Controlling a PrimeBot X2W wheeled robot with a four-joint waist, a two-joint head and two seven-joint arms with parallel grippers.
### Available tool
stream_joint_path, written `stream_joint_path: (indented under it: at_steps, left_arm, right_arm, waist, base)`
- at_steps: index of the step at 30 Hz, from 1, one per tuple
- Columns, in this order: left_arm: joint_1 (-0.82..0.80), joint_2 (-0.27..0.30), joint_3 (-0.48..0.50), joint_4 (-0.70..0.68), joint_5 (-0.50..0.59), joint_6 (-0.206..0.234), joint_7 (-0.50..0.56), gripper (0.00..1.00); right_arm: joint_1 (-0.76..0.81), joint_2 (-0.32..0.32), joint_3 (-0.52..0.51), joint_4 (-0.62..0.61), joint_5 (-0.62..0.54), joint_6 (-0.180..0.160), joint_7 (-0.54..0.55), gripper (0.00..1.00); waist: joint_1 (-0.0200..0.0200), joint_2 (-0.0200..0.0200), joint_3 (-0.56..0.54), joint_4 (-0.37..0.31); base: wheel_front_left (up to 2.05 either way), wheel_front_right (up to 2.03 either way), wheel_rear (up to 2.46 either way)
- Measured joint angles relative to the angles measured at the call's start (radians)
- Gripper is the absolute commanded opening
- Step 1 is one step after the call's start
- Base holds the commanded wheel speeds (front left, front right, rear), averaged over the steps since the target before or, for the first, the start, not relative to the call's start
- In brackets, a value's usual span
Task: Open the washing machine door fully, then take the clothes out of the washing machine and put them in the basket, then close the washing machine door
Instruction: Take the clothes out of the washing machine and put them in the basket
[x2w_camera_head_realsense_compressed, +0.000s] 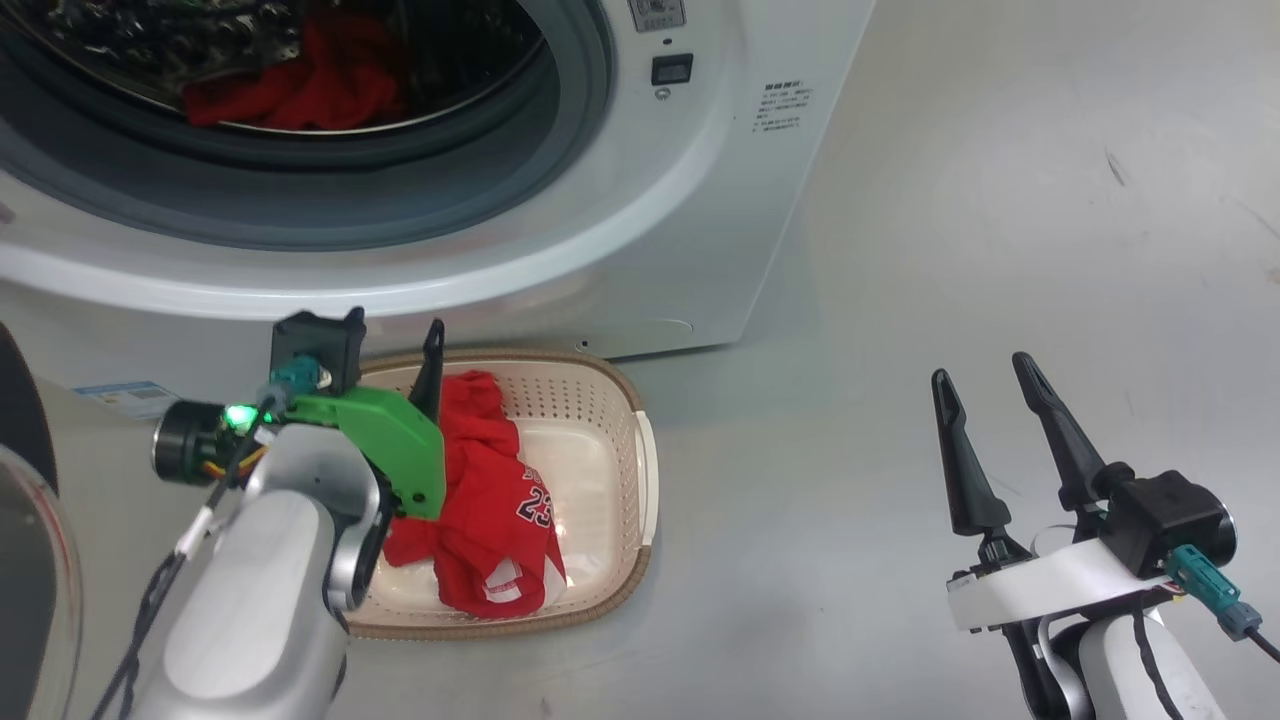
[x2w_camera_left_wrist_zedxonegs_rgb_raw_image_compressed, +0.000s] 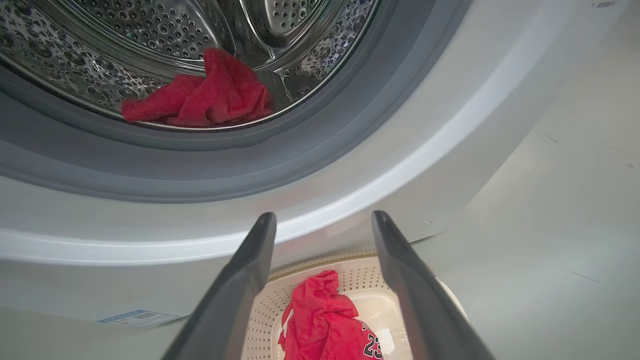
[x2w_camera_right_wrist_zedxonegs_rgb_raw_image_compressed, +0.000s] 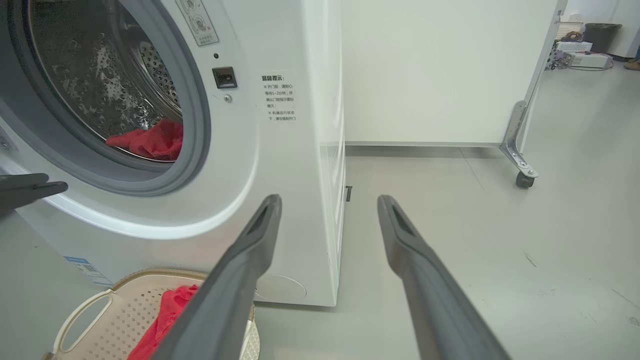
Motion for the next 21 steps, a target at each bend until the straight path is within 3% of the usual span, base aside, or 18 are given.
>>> stream_joint_path:
  at_steps: [10,21]
  left_arm:
    - [-0.285,0.070,0.039,0.040,0.000,-0.026,0.199,1.00]
    - [-0.496,0.190,0.114,0.105,0.040,-0.020,0.306,1.00]
  right_arm:
    - [-0.079,0.007,0.015,-0.003,0.031,0.009,-0.002,1.00]
    - [-0.171,0.015,0.050,0.041,0.072,0.023,-0.012,1.00]
  waist:
    - [0.0001,0.0000,0.138,-0.056]
    - [0.0002,0.0000,0.259,-0.139]
  base:
    - [0.00,0.00,0.00]
    - [0.00,0.00,0.00]
